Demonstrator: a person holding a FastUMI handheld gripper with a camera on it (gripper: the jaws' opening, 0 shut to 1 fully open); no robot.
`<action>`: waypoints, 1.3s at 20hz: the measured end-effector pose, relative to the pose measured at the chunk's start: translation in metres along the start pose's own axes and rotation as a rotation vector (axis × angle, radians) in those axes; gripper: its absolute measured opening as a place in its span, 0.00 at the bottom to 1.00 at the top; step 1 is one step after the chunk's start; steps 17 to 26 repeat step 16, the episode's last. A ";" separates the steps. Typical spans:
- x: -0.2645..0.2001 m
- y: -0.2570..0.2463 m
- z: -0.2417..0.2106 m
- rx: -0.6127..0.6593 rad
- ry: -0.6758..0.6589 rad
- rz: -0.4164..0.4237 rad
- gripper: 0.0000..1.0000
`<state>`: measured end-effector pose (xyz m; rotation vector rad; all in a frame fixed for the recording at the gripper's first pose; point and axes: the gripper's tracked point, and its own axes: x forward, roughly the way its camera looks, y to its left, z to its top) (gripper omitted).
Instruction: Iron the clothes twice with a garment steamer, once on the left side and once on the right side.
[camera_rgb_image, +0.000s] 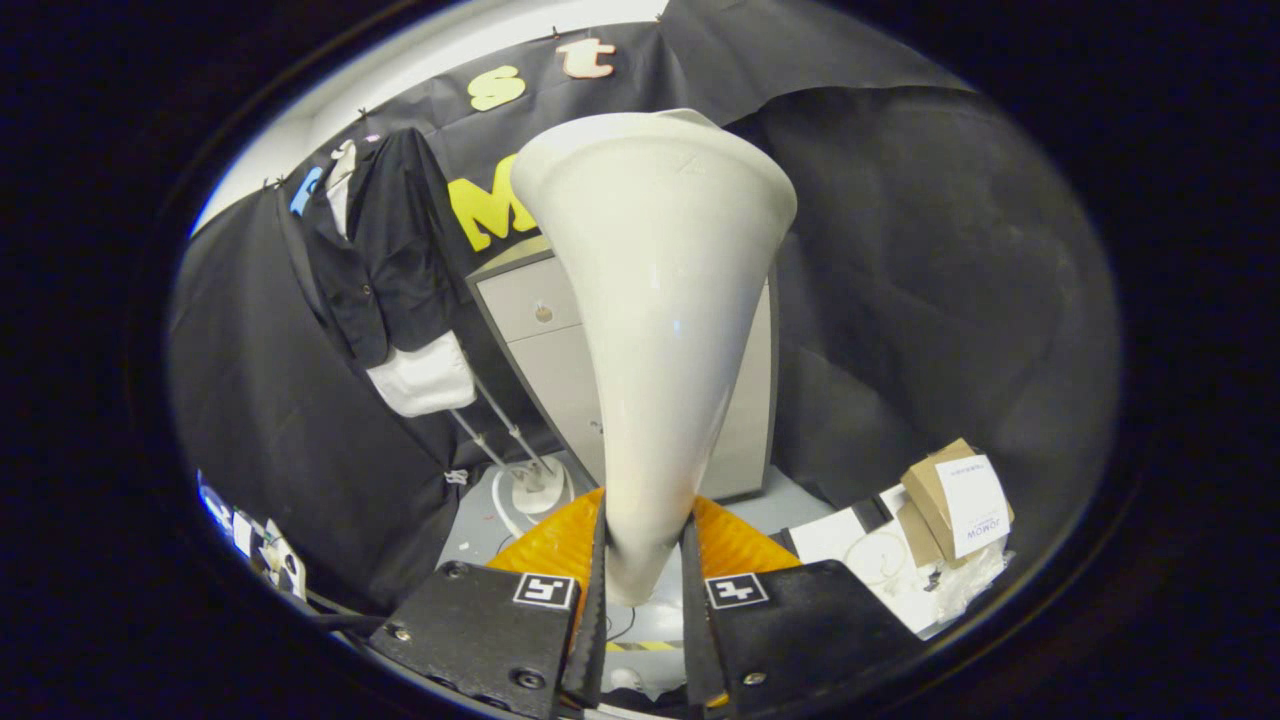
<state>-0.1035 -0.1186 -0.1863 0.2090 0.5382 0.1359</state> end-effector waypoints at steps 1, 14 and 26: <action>-0.001 0.000 -0.002 0.004 0.000 0.000 0.34; -0.003 -0.019 -0.011 0.013 0.019 -0.006 0.34; -0.005 -0.017 -0.010 0.011 0.019 0.000 0.34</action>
